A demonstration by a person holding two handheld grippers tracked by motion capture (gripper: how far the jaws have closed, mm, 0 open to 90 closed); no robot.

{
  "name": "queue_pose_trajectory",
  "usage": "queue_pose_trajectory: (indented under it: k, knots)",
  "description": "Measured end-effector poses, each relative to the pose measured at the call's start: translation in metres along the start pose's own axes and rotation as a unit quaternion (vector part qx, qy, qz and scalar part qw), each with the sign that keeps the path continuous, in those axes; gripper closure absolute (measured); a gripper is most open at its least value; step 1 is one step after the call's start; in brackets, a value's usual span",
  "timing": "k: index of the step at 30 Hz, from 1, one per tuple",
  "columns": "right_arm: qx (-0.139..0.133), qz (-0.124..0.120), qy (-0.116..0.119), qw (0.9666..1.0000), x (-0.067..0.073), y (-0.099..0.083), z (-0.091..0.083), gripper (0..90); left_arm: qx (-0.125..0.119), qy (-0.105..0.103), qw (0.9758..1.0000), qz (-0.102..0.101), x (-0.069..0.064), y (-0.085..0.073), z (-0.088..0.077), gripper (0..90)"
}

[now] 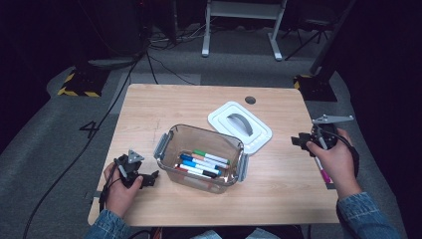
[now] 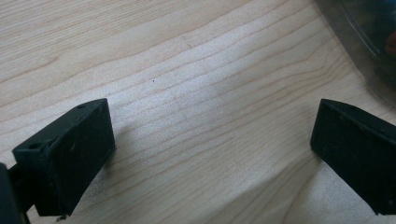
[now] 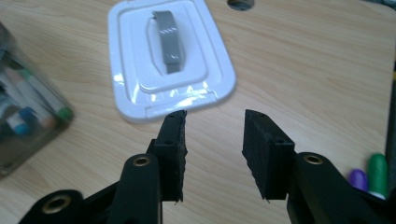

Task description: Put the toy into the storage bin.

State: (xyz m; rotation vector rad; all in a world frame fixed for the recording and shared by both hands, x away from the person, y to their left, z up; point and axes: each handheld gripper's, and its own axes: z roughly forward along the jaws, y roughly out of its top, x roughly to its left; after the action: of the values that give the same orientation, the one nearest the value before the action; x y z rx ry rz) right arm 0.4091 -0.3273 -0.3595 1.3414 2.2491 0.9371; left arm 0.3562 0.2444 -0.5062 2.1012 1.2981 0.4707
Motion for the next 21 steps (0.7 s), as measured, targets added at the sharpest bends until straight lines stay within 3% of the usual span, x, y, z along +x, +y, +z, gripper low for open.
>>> queue_pose_trajectory:
  k: [3, 9, 21]
  knots:
    - [0.009, 0.023, -0.016, 0.9996, -0.018, -0.018, -0.001, 61.2, 0.000, 0.000, 1.0000, 0.000, 0.000, 0.000, 0.000, 0.1]
    - [0.027, 0.045, -0.040, 0.9978, -0.039, -0.041, 0.004, 62.0, 0.000, 0.000, 1.0000, 0.000, 0.000, 0.000, 0.000, 0.1]
    - [0.070, 0.069, -0.081, 0.9919, -0.067, -0.072, 0.021, 64.1, 0.000, 0.000, 1.0000, 0.000, 0.000, 0.000, 0.000, 0.1]
